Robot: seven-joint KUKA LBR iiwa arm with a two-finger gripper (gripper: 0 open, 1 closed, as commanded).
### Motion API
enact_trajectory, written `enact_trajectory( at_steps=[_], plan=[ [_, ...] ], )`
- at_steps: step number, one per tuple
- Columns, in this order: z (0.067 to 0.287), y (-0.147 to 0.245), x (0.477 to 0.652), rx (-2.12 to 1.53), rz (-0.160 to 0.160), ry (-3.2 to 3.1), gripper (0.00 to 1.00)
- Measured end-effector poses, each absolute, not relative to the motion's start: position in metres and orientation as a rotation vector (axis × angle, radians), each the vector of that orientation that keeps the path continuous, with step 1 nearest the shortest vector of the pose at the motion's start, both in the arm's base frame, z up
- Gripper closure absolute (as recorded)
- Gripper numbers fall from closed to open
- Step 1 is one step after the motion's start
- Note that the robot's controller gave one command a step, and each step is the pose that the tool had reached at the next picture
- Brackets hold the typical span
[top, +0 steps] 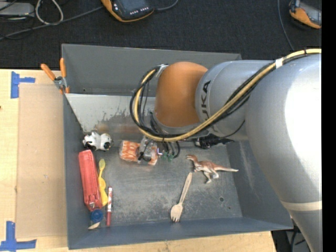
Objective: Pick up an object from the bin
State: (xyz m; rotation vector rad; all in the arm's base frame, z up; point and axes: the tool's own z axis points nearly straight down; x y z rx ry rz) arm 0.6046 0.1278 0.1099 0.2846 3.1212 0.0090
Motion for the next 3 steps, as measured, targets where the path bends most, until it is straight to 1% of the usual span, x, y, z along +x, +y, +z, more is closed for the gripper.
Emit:
enact_trajectory(
  at_steps=[1,2,3],
  plan=[
    [0.154,0.132,0.606,0.262,0.008,3.127,1.0],
    [0.172,0.131,0.609,0.261,0.009,3.122,1.0],
    [0.105,0.136,0.611,0.395,0.014,3.105,1.0]
  ],
)
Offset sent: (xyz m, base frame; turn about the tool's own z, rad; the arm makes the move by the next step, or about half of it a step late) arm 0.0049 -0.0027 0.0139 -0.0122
